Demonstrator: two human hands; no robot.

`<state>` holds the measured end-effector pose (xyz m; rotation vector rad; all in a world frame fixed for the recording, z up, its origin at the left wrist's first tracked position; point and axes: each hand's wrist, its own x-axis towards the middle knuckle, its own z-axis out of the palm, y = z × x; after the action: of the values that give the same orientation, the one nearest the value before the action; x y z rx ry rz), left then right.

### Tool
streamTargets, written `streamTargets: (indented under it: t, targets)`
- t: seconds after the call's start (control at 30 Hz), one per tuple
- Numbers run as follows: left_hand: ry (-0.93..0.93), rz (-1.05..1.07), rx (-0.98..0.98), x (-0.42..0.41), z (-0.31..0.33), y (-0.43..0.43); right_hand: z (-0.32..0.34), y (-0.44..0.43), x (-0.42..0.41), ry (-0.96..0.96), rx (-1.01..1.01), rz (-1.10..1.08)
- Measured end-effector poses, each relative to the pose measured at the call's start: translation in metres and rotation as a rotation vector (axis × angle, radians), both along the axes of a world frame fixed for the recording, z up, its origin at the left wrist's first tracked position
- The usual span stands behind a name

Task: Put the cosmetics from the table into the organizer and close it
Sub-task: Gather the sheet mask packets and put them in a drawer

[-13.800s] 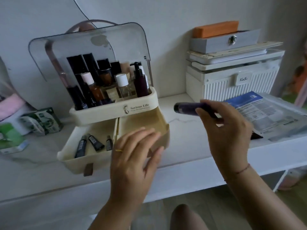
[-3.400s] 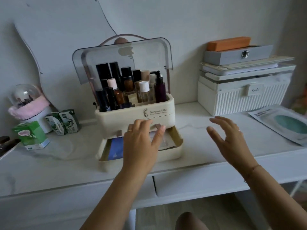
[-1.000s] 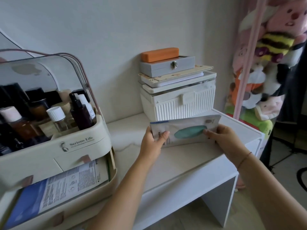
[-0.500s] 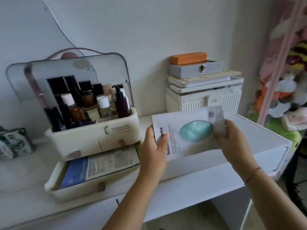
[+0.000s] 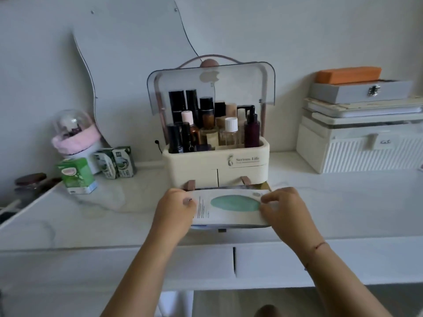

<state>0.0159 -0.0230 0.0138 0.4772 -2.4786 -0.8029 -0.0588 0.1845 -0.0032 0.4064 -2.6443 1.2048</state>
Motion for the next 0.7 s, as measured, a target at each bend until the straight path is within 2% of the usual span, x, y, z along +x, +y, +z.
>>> streamTargets:
  t: [0.2, 0.3, 0.4, 0.47, 0.53, 0.6, 0.7]
  targets:
    - [-0.098, 0.047, -0.091, -0.011, 0.0, -0.012, 0.021, -0.015, -0.013, -0.01, 0.209, 0.008]
    - [-0.03, 0.091, -0.173, -0.016, -0.005, -0.011, 0.023, -0.025, -0.016, 0.028, 0.225, -0.015]
    - [0.071, -0.021, -0.152, -0.009, -0.014, -0.02, 0.014, -0.017, -0.01, 0.117, 0.408, 0.035]
    - [0.164, -0.147, -0.209, 0.003, -0.02, -0.028, 0.007, -0.004, -0.003, 0.195, 0.371, 0.073]
    - [0.249, -0.265, -0.234, 0.014, -0.027, -0.035, 0.001, 0.009, 0.003, 0.194, 0.271, 0.187]
    - [0.265, -0.316, -0.16, 0.019, -0.034, -0.038, -0.004, 0.015, 0.004, 0.165, 0.221, 0.28]
    - [0.248, -0.347, -0.015, 0.015, -0.04, -0.038, -0.01, 0.012, -0.002, 0.215, 0.171, 0.238]
